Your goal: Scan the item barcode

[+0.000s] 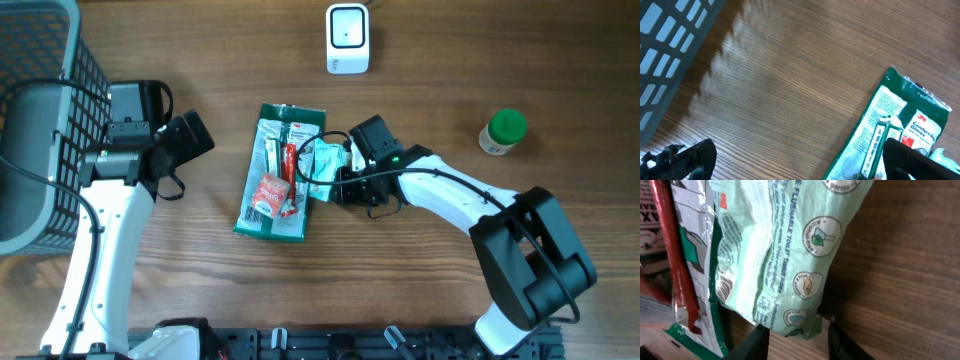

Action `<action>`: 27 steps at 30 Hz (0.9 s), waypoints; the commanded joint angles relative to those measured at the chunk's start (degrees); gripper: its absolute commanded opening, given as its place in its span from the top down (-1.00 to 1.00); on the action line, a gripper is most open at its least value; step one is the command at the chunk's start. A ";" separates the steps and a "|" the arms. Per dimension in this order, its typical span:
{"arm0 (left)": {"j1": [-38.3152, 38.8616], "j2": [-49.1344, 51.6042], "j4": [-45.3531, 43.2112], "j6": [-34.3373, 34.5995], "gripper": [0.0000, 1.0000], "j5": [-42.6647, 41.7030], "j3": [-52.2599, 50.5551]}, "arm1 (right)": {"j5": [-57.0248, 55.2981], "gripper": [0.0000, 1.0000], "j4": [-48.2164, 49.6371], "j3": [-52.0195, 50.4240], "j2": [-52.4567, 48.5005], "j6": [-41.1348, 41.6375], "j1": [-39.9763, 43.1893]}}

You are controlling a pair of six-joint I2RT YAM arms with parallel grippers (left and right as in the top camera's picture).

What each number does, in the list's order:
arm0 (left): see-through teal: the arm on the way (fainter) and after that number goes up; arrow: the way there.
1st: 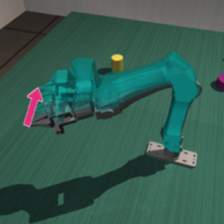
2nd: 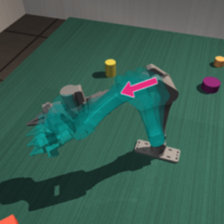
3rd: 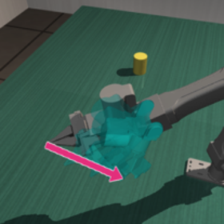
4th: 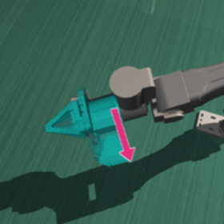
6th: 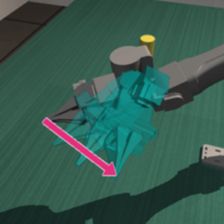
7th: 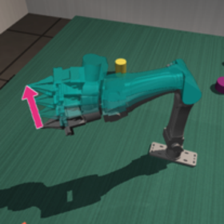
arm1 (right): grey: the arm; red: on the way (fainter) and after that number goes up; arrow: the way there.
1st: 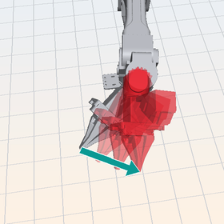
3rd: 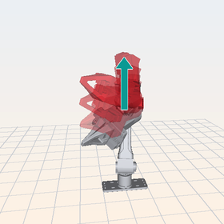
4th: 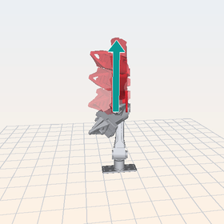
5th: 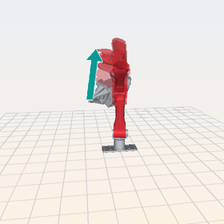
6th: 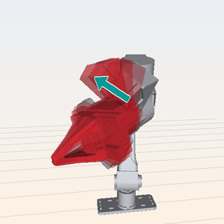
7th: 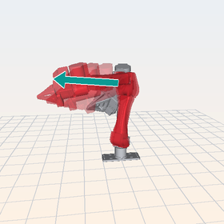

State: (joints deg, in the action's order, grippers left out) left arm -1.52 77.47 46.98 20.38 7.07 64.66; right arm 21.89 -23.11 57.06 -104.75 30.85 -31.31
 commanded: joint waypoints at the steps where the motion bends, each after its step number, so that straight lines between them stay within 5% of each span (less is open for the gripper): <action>1: -0.26 0.11 0.02 -0.63 -1.00 0.50 0.28 | 0.68 0.19 1.29 0.59 -0.81 0.76 -0.13; 27: -0.26 0.11 0.02 -0.66 -1.00 0.50 0.28 | -5.79 -0.01 10.84 0.57 -0.81 2.34 -0.13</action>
State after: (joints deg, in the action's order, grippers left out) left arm -1.52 77.47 46.98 20.38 7.07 64.66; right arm 17.69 -12.71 57.06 -104.75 31.81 -31.31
